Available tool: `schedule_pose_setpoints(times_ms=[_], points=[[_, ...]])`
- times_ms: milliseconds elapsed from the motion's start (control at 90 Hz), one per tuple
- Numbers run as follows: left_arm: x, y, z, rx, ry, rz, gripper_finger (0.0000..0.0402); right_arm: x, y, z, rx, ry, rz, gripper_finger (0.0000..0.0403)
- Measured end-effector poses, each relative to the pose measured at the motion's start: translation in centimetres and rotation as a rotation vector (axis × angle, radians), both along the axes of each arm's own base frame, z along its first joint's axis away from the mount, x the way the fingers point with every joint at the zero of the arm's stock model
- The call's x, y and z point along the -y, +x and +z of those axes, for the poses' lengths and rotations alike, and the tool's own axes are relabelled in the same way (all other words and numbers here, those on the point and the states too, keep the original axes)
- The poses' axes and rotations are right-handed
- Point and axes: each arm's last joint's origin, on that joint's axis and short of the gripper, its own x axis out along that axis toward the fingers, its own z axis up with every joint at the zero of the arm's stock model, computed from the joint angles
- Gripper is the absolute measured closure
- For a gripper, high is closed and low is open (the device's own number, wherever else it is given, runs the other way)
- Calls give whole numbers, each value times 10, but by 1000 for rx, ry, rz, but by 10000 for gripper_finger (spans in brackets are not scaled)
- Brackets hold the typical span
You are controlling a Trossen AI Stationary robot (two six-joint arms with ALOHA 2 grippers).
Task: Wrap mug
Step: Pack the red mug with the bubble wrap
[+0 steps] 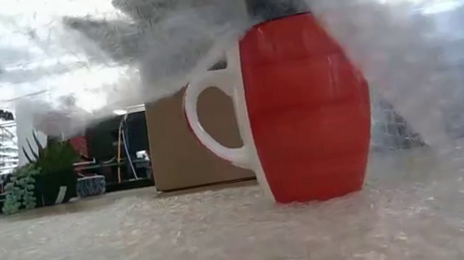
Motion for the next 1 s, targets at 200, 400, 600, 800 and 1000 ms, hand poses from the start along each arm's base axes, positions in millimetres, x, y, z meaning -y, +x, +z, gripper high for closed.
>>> schedule_pose_setpoints(times_ms=[200, 400, 600, 800, 1000], points=[[2, 2, -1, -5, 5, -20, 345, 4, -4, 5, -30, -5, -3, 365], [2, 3, -1, -10, 15, -26, 345, 5, -28, 64, 78, 47, 5, 365], [2, 3, -1, -29, 2, -26, 345, -12, -47, 108, 307, 38, 97, 365], [8, -6, -4, -104, -62, -35, 345, -10, -30, 83, 305, 54, 122, 365], [18, -19, -4, -102, -111, -50, 345, 11, -27, 23, 181, 88, 36, 365]])
